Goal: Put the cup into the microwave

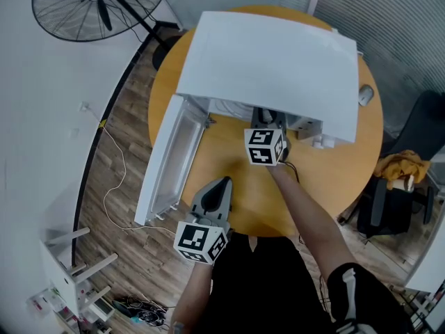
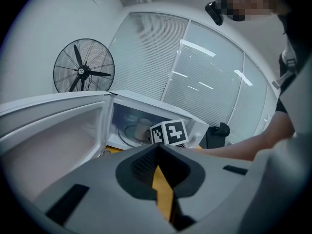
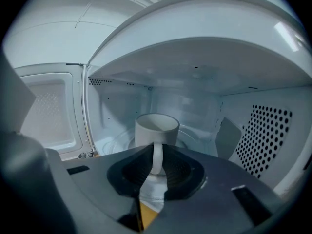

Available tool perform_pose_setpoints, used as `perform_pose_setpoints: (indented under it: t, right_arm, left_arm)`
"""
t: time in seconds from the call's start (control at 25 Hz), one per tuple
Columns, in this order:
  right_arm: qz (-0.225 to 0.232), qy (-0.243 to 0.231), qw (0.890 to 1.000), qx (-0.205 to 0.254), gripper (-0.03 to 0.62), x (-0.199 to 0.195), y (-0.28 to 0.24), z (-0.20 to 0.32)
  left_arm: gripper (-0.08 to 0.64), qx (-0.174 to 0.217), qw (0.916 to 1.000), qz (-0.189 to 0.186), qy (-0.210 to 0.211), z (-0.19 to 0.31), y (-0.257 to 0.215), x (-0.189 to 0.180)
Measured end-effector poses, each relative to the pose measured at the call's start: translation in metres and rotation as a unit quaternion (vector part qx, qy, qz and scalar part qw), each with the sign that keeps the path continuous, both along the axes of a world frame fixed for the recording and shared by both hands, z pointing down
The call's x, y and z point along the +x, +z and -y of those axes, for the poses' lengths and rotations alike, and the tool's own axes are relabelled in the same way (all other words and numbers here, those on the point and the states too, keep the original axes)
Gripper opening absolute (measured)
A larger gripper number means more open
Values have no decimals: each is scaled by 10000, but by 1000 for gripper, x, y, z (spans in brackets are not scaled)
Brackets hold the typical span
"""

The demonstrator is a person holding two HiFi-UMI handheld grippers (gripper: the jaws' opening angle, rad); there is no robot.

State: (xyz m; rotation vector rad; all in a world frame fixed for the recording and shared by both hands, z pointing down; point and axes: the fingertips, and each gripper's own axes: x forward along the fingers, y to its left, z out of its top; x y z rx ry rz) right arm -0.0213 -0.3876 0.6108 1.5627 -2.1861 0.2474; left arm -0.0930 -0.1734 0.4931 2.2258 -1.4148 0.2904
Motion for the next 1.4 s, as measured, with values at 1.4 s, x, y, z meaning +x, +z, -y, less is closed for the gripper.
perform_pose_setpoints:
  t: [1.4]
  right_arm:
    - [-8, -119, 9999, -71, 138, 3, -10, -23]
  left_arm:
    - [-5, 45, 10000, 0, 65, -15, -7, -4]
